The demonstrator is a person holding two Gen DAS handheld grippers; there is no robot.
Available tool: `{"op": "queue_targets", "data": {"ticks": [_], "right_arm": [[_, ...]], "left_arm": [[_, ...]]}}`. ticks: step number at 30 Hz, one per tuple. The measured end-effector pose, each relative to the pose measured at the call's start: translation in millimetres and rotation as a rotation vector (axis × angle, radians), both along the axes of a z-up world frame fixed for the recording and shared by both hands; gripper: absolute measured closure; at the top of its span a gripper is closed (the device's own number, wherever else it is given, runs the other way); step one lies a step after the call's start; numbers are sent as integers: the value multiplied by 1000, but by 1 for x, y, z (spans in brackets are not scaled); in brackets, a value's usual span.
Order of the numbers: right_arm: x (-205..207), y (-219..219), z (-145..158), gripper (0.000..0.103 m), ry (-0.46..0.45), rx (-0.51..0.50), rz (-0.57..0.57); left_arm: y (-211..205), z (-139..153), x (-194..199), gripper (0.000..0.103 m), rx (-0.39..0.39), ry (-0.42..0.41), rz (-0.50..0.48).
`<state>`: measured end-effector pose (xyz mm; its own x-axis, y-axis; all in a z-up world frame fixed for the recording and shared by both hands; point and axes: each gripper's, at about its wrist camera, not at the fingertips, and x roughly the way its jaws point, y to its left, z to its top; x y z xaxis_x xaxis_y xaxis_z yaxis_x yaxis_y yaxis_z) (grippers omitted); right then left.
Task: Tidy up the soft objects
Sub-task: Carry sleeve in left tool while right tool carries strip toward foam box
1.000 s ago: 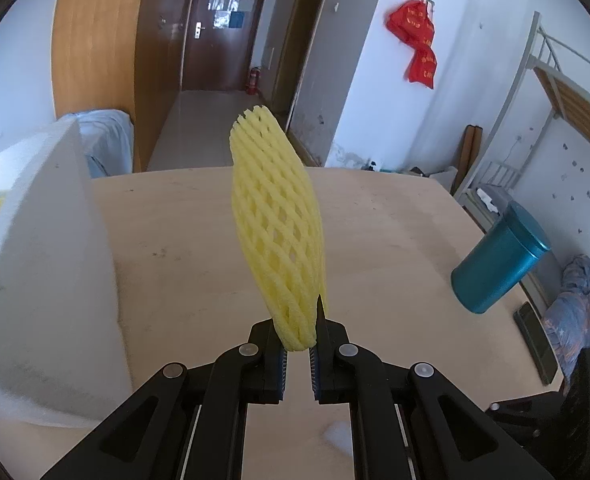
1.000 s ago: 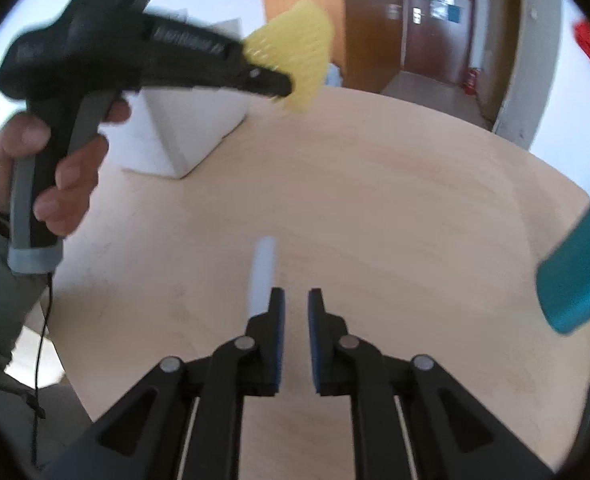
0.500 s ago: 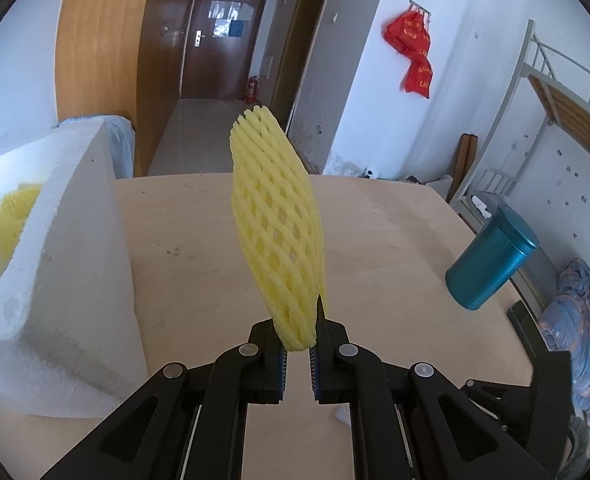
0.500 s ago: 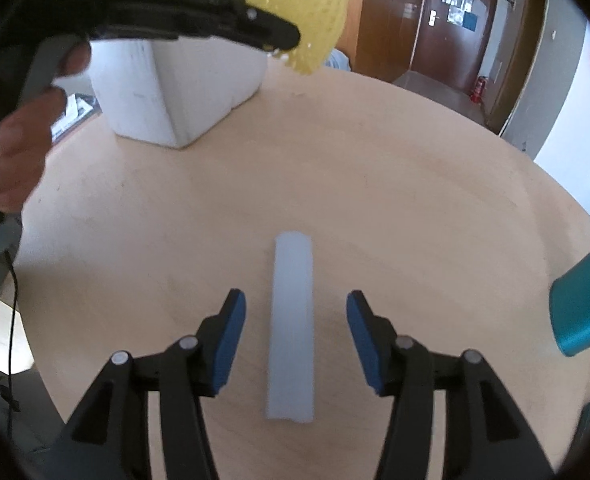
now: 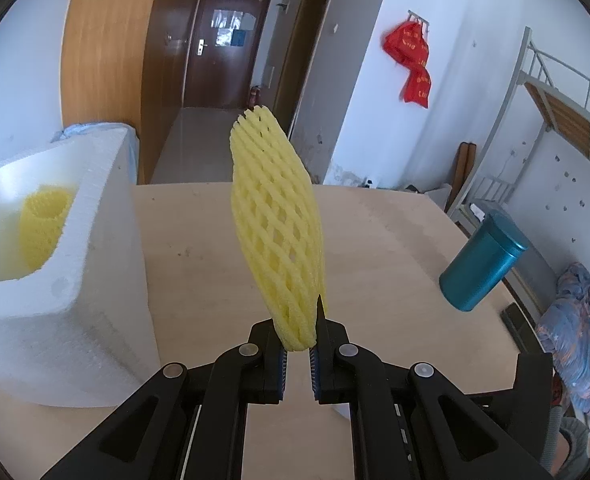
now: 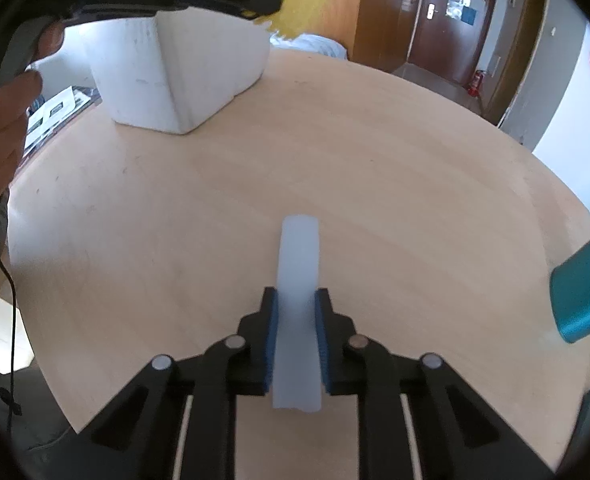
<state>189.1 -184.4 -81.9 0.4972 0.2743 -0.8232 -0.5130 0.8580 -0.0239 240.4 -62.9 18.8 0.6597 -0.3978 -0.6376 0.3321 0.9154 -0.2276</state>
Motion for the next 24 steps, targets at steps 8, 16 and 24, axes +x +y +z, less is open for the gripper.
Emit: {"op": "queue_targets", "data": {"ticks": [8, 16, 24], "right_arm": [[-16, -3, 17, 85, -28, 47, 1], [-29, -9, 41, 85, -79, 95, -25], [-45, -6, 65, 85, -144, 140, -13]], "left_arm": [[7, 10, -15, 93, -10, -18, 11], [11, 17, -34, 93, -5, -37, 35], [20, 30, -64, 93, 8, -69, 66]]}}
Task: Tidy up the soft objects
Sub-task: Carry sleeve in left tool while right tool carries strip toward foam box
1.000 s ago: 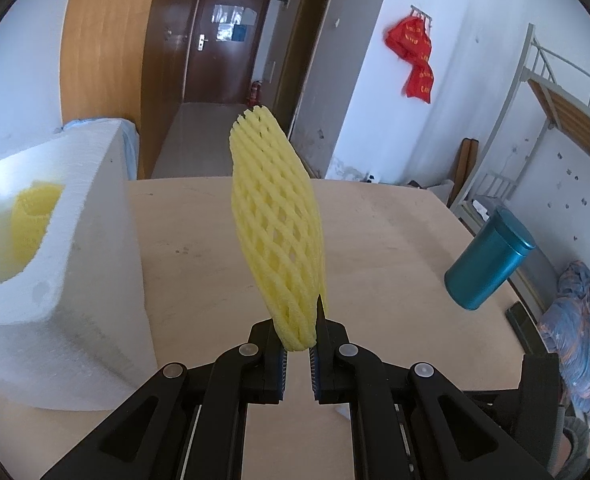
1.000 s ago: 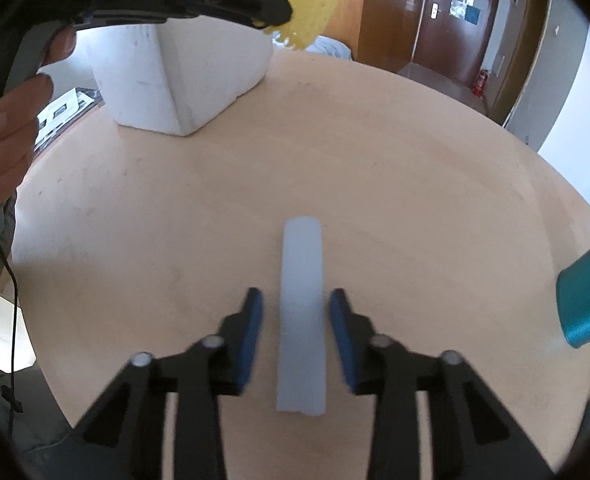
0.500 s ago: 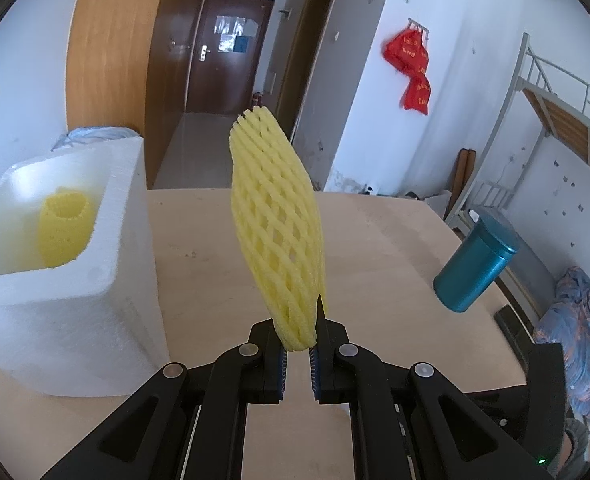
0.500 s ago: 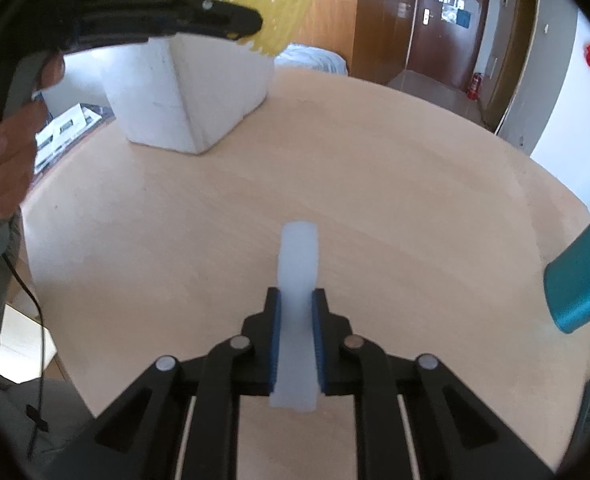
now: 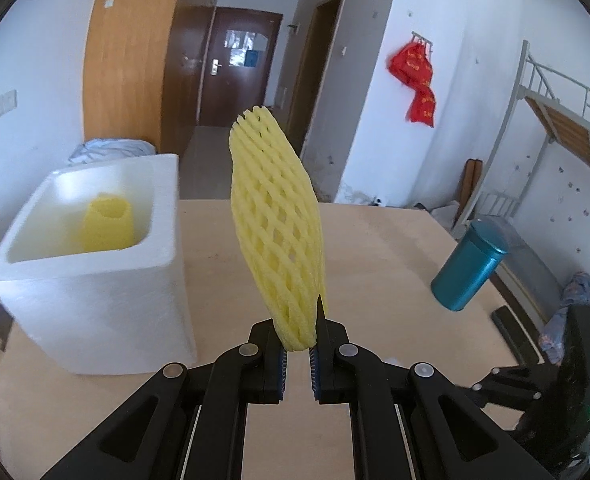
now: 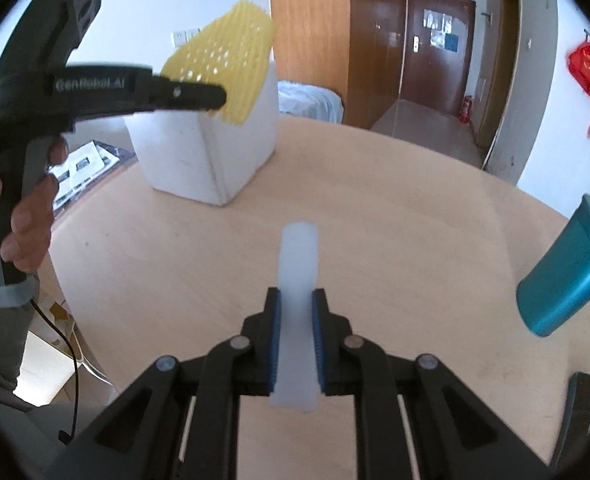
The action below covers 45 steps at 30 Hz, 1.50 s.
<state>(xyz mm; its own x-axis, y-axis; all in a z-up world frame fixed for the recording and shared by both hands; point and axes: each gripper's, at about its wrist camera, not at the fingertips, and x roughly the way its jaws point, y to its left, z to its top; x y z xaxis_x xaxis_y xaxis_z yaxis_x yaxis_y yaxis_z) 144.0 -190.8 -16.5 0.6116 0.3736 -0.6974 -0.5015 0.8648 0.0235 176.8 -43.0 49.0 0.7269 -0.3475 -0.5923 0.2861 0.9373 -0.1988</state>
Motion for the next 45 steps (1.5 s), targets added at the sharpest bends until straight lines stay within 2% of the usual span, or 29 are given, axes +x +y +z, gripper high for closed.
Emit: {"op": "queue_targets", "data": {"ticks": [21, 35, 45], "right_arm": [[-11, 34, 45, 85, -108, 133, 89], [-2, 64, 60, 85, -142, 190, 178], [13, 81, 70, 85, -159, 199, 203]], "left_arm": [[42, 21, -94, 93, 2, -111, 35], [84, 22, -123, 93, -3, -136, 133], [108, 22, -127, 93, 1, -130, 197]]}}
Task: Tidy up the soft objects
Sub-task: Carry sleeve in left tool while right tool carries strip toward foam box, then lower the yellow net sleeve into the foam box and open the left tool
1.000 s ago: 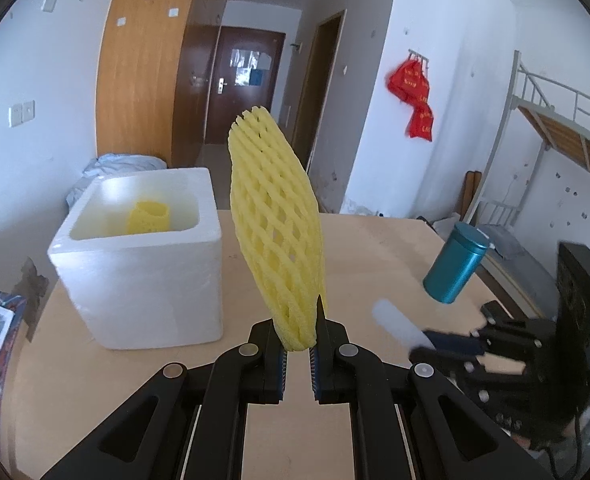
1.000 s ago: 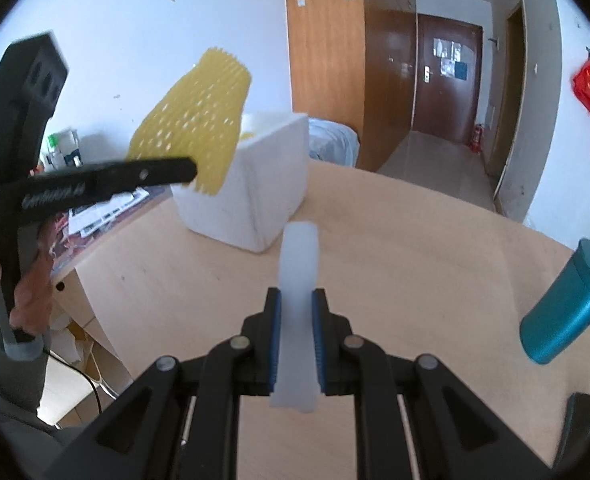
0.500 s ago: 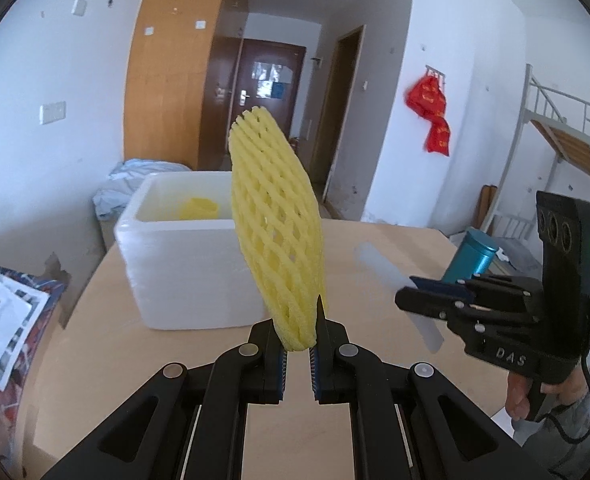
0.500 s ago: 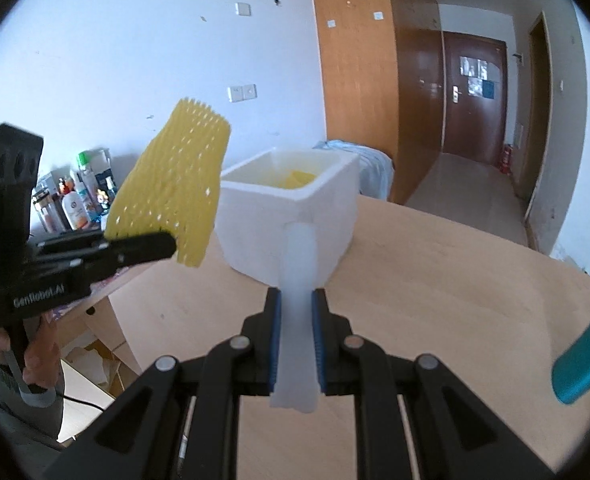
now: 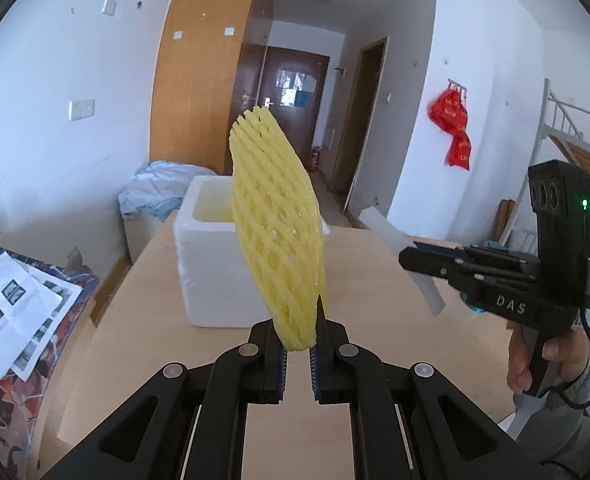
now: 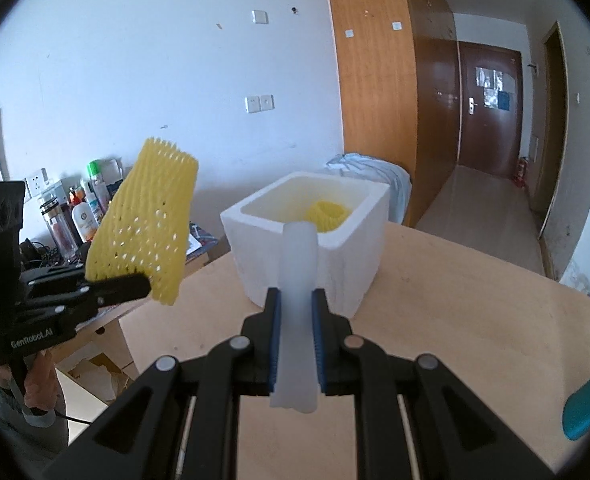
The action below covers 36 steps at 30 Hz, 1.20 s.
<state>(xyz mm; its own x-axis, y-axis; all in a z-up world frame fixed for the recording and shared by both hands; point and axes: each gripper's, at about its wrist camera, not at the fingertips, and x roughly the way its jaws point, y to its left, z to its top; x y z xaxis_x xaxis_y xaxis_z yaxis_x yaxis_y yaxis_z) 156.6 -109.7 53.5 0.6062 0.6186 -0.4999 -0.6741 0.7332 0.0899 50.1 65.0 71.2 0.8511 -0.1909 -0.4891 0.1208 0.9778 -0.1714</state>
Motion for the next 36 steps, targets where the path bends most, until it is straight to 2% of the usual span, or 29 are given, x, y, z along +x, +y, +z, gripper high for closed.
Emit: {"op": "queue_targets", "data": {"ticks": [8, 20, 29, 36], "right_arm": [[15, 16, 7, 85, -1, 1, 19], [50, 35, 21, 85, -8, -21, 45], [81, 47, 29, 85, -8, -14, 53], [95, 56, 20, 85, 18, -18, 56]], "left_arm": [[8, 3, 19, 93, 2, 5, 19], [16, 26, 79, 93, 25, 2, 6], [27, 33, 129, 93, -20, 23, 0], [38, 26, 174, 93, -49, 68, 22]]}}
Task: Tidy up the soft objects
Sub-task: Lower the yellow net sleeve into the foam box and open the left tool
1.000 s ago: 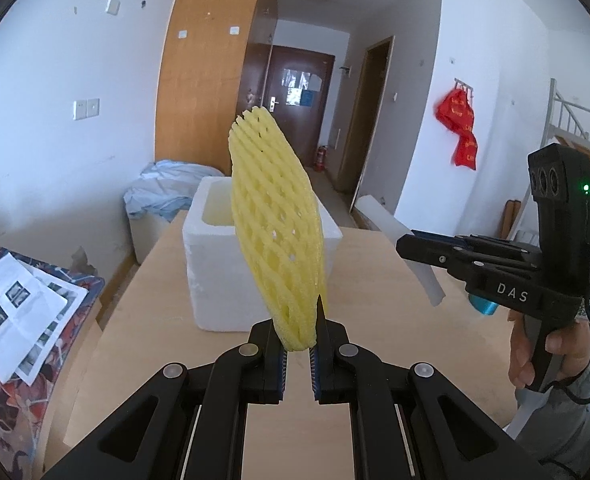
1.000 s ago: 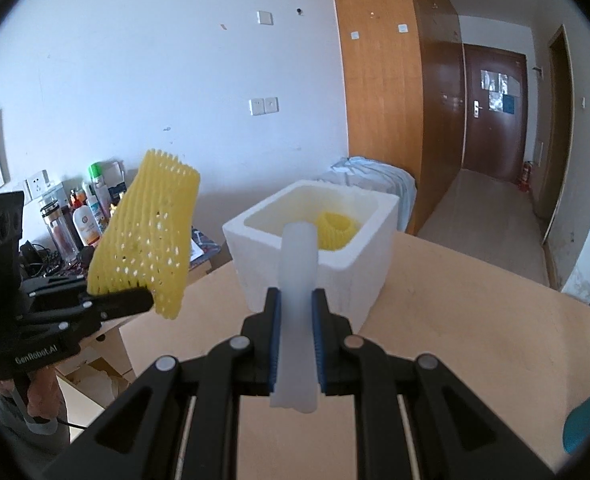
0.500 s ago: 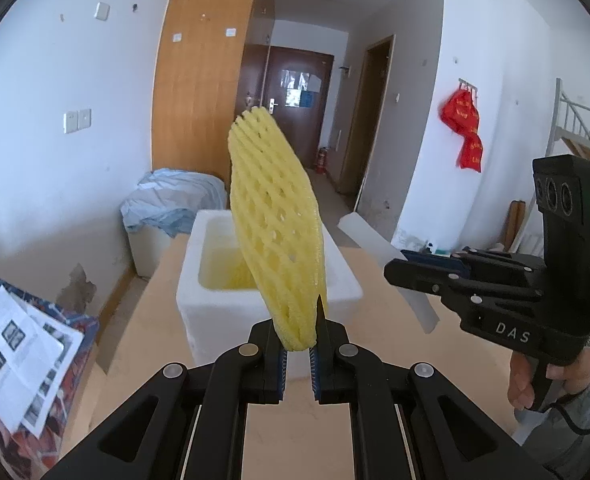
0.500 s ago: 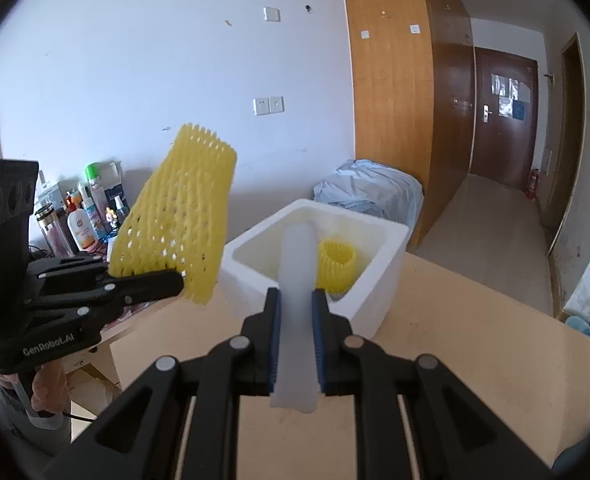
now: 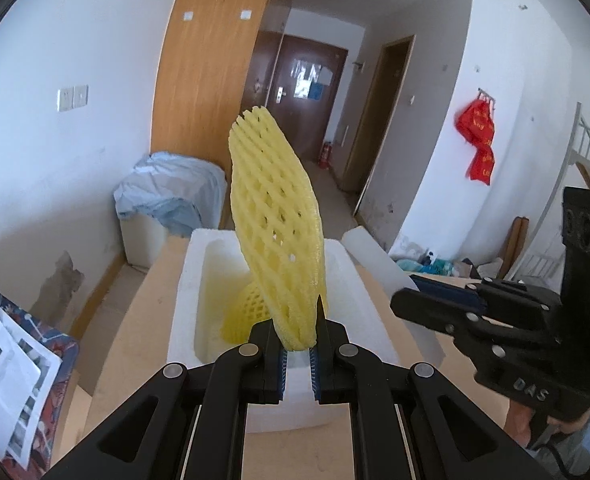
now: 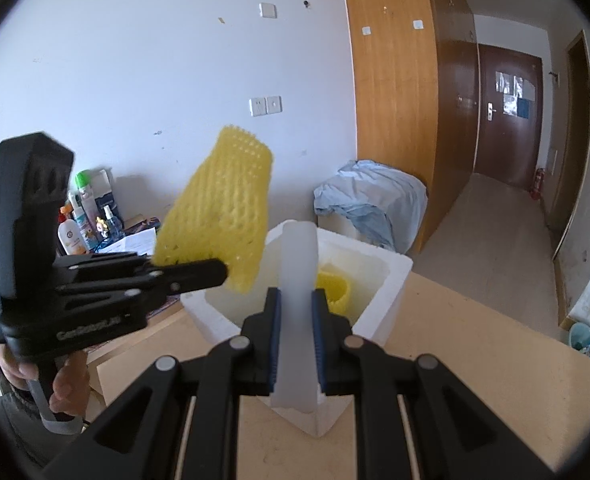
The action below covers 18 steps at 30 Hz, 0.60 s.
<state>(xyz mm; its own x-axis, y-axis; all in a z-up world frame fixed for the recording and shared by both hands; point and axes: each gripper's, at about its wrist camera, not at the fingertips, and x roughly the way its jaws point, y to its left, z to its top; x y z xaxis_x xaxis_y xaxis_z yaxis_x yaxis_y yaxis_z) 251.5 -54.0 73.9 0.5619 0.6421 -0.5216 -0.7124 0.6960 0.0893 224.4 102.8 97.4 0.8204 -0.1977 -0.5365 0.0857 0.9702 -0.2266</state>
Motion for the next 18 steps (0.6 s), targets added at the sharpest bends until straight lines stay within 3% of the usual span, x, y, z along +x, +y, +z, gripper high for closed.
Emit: {"op": "queue_targets", "data": {"ticks": [15, 16, 18], "right_arm": [[7, 0, 2, 85, 17, 1, -19], [8, 0, 2, 85, 18, 1, -20], [8, 1, 2, 85, 18, 0, -19]], "left_arm": [[-1, -26, 30, 90, 27, 62, 19], [-1, -26, 30, 85, 30, 61, 20], [-2, -25, 27, 63, 47, 52, 36]]}}
